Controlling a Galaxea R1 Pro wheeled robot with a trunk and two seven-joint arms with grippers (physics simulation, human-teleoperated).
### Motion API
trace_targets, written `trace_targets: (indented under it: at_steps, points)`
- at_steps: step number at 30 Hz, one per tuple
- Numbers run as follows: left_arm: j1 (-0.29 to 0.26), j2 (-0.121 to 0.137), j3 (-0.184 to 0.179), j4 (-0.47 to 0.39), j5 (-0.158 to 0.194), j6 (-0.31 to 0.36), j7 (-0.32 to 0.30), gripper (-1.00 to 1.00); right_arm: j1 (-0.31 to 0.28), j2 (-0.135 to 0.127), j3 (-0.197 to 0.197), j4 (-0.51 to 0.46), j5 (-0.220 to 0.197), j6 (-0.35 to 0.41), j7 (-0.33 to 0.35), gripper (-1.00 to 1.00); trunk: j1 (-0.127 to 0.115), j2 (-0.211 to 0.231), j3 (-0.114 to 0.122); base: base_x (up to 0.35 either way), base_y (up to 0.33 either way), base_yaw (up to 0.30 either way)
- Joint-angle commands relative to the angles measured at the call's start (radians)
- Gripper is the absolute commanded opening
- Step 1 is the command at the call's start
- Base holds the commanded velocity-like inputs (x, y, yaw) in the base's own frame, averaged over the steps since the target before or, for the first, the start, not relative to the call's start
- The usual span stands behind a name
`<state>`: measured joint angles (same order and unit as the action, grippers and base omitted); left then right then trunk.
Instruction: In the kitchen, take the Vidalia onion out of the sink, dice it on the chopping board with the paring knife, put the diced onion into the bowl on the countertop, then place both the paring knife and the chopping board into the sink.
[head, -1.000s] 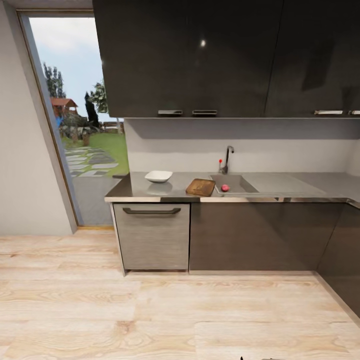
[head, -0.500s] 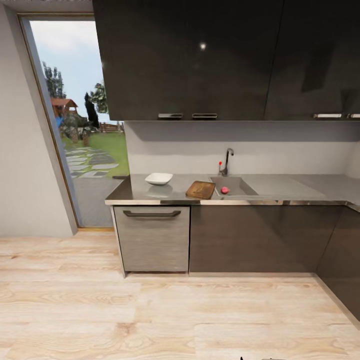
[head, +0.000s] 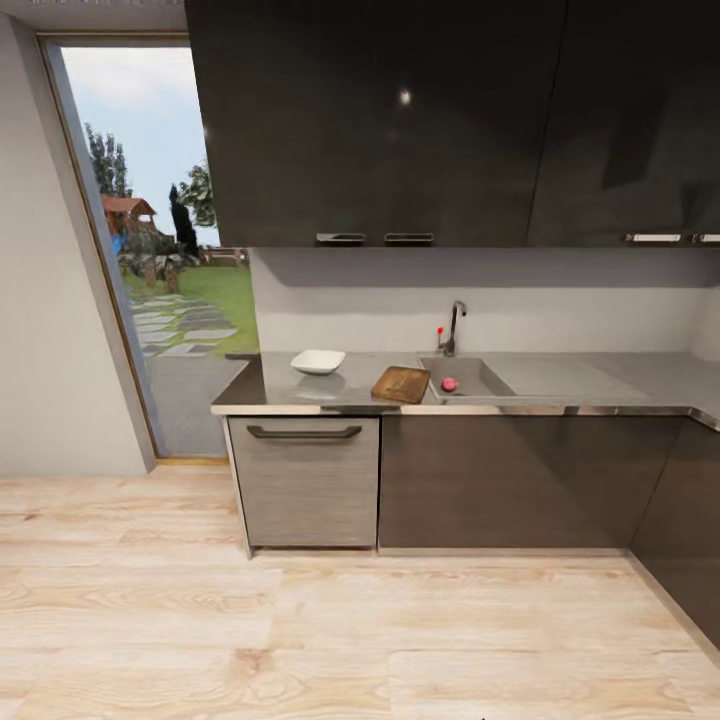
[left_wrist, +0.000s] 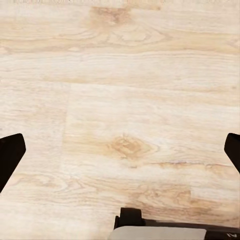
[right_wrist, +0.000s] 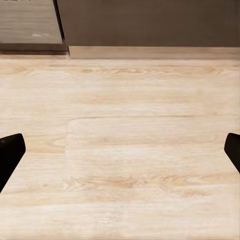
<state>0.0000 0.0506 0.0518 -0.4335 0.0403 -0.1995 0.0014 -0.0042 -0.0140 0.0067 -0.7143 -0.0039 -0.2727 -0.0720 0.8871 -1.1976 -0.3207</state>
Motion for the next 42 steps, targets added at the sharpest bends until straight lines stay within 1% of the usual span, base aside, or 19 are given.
trace_targets:
  at_steps: [1,42]
  points:
    - [0.0,0.0,0.0,-0.001,0.004,-0.002,0.0,1.0,0.0,0.0,0.001,0.001,0.0,-0.003,-0.003,1.0,-0.004,0.007,0.002,0.0,0.0,0.0]
    - [0.0,0.0,0.0,-0.001,0.004,-0.002,0.0,1.0,0.0,-0.001,0.001,0.002,0.001,-0.003,-0.003,1.0,-0.161,0.294,0.131,0.0,0.0,0.0]
